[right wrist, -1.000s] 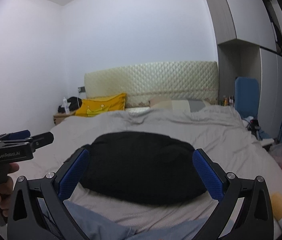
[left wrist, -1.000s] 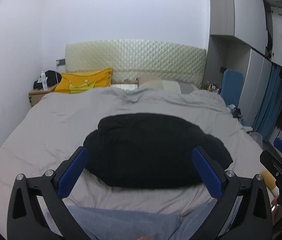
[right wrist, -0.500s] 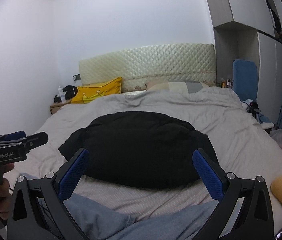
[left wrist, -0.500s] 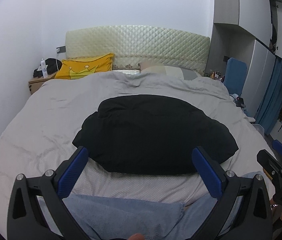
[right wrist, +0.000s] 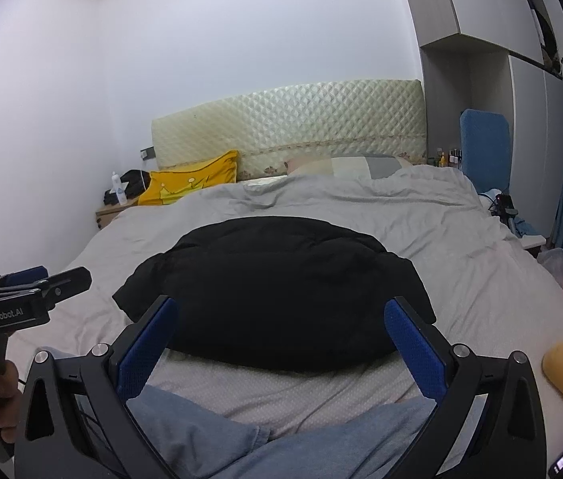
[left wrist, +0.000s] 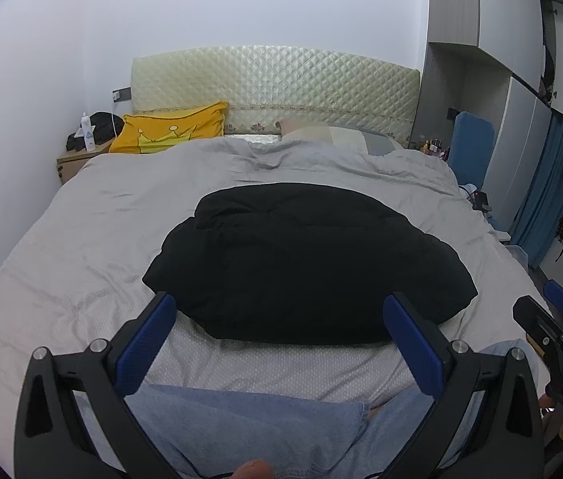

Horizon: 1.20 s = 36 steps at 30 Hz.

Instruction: Fold large clothes

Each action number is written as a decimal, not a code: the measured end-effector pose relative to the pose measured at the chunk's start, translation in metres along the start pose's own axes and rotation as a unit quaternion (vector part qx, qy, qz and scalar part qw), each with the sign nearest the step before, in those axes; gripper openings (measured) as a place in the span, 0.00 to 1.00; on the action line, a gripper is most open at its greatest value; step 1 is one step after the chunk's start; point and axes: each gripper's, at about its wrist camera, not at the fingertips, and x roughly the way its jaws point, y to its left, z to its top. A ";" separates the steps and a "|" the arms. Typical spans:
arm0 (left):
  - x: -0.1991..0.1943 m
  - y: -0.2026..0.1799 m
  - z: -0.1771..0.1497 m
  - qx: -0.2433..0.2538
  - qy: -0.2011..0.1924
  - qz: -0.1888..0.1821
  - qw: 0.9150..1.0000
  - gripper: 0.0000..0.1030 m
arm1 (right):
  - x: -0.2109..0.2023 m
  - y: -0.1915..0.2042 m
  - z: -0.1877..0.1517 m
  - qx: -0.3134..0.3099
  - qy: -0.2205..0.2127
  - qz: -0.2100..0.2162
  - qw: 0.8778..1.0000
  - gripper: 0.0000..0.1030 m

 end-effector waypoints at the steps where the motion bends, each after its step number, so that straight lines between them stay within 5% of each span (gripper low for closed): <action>1: 0.000 0.000 0.001 0.000 0.000 0.000 1.000 1.00 | 0.000 0.000 0.000 0.001 0.000 0.000 1.000 1.00; 36: 0.006 0.005 -0.003 -0.008 0.011 0.007 1.000 1.00 | 0.003 -0.005 -0.006 0.010 0.006 -0.005 1.000 1.00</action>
